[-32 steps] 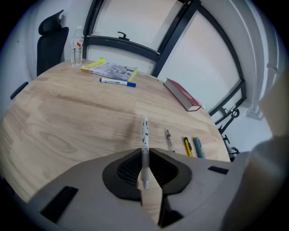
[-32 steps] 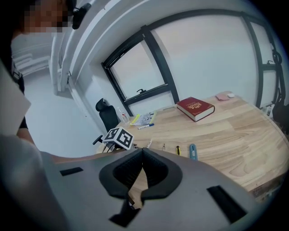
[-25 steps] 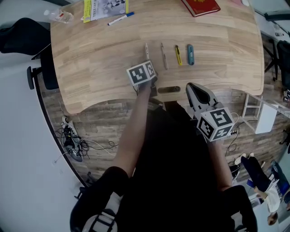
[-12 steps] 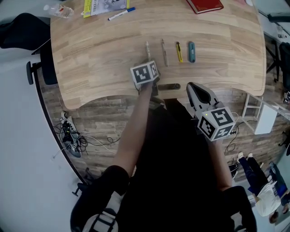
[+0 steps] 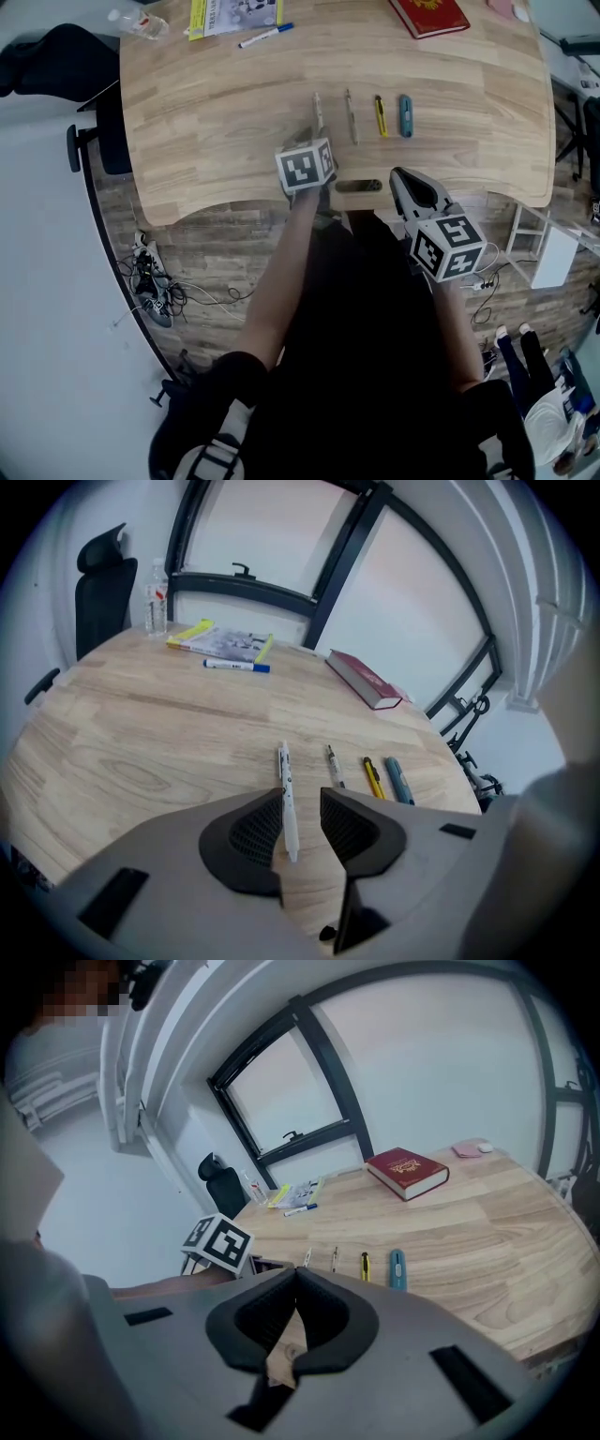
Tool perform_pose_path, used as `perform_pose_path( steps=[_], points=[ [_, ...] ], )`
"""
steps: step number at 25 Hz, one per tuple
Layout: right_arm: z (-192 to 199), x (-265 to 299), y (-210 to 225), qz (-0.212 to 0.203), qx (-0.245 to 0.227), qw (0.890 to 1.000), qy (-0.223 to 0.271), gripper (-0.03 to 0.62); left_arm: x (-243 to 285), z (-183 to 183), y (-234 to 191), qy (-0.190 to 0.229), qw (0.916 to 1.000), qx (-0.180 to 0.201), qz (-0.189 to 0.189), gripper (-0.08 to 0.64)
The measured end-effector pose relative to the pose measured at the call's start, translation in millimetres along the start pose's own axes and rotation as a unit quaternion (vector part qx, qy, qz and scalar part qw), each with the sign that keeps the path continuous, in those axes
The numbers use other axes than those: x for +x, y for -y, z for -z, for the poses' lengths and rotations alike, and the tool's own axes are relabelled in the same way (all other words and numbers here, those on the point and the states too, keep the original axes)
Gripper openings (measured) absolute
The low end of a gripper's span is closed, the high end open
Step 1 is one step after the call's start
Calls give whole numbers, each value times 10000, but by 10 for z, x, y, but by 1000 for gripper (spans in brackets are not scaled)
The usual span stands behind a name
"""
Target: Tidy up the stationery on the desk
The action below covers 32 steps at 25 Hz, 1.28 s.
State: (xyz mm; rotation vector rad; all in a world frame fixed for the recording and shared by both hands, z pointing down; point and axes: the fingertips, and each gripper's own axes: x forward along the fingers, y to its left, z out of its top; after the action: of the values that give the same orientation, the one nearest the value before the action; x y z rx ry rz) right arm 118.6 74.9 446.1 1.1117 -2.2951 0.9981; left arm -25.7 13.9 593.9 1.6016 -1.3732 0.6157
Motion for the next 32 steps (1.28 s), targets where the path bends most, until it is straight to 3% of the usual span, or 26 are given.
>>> perform_pose_path(
  steps=[4, 10, 14, 23, 32],
  points=[
    [-107, 140, -66, -29, -92, 10000, -15, 21, -252, -281, -87, 387, 9991, 180, -36, 132],
    [-365, 381, -177, -62, -305, 9993, 205, 20, -659, -725, -255, 910, 9957, 120, 93, 72],
    [-487, 628, -245, -12, -400, 9990, 192, 21, -831, -936, -371, 1068, 9937, 292, 156, 57],
    [-784, 1224, -400, 120, -399, 9989, 206, 21, -734, -1445, -722, 1082, 9841, 1380, 279, 48],
    [-940, 1664, -381, 379, -327, 9987, 109, 21, -119, -1968, -1013, 869, 9657, 2344, 697, 51]
  ],
)
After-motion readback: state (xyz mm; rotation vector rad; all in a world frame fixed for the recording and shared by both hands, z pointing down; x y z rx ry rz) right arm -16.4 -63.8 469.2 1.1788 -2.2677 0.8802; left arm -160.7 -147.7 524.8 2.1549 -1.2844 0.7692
